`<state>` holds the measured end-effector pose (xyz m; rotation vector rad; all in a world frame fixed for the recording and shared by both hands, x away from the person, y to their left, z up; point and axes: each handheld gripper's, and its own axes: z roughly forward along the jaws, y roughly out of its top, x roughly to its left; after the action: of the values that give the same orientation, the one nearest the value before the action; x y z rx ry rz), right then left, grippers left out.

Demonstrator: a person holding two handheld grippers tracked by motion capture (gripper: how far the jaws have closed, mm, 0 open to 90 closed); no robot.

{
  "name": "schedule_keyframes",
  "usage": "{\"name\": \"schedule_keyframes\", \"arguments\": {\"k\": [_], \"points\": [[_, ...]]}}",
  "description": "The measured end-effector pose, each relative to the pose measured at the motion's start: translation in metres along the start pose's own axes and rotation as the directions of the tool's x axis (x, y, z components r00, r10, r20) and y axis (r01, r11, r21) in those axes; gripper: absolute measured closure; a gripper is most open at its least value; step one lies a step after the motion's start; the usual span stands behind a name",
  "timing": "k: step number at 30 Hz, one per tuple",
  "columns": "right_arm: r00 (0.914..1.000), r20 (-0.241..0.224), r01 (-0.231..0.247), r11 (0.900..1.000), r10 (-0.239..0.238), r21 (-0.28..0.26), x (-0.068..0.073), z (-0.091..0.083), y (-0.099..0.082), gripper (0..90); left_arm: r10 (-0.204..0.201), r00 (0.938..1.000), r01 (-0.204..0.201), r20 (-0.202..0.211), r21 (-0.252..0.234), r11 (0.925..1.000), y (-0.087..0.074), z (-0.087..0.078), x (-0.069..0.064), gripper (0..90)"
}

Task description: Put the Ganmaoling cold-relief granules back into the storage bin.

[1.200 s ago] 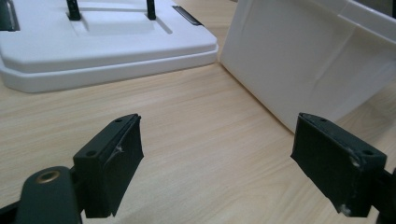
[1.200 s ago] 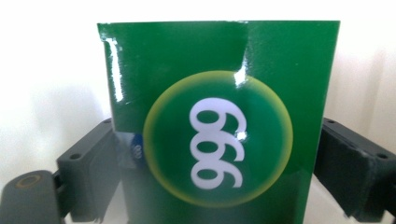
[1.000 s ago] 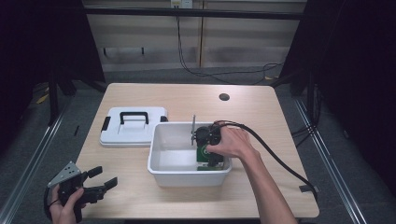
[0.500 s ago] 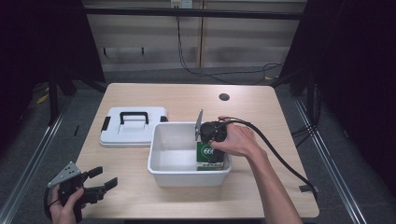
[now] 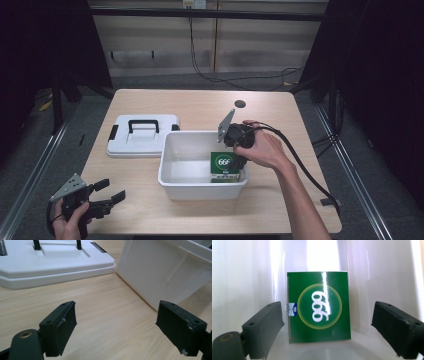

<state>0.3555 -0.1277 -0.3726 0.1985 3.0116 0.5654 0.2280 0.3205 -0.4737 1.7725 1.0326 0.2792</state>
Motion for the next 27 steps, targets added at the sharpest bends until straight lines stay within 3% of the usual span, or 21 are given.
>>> {"name": "schedule_keyframes", "arguments": {"k": [7,12,16,20,21,24,27], "points": [[0.9995,0.021,-0.022,0.9922,0.024,-0.123,0.003,-0.024,-0.007,12.2,0.000,1.0000,0.000,0.001,-0.001,1.0000,0.000,0.000,0.000,15.8],[0.9991,0.034,-0.020,0.9845,0.026,-0.174,0.004,-0.033,-0.014,12.2,-0.002,1.0000,0.002,-0.001,-0.002,1.0000,0.000,0.000,0.000,15.8],[0.9975,0.044,-0.045,0.9762,0.056,-0.212,0.005,-0.039,-0.023,12.2,-0.002,1.0000,0.002,-0.001,0.000,1.0000,0.000,0.000,0.000,15.9],[0.9927,0.058,-0.084,0.9505,0.106,-0.299,0.007,-0.047,-0.032,12.1,-0.002,1.0000,0.002,-0.001,-0.001,1.0000,0.000,0.000,0.000,15.8],[0.9924,0.070,-0.074,0.9460,0.101,-0.315,0.008,-0.048,-0.034,12.2,-0.003,1.0000,0.003,-0.001,0.000,1.0000,0.000,0.000,0.000,15.8],[0.9907,0.082,-0.076,0.9406,0.109,-0.331,0.013,-0.048,-0.041,12.8,-0.002,1.0000,0.002,0.000,0.000,1.0000,0.000,0.000,0.000,15.8],[0.9881,0.080,-0.093,0.9271,0.131,-0.363,0.017,-0.048,-0.049,13.0,0.000,1.0000,0.000,-0.002,-0.001,1.0000,0.000,0.000,0.000,15.8]]}}
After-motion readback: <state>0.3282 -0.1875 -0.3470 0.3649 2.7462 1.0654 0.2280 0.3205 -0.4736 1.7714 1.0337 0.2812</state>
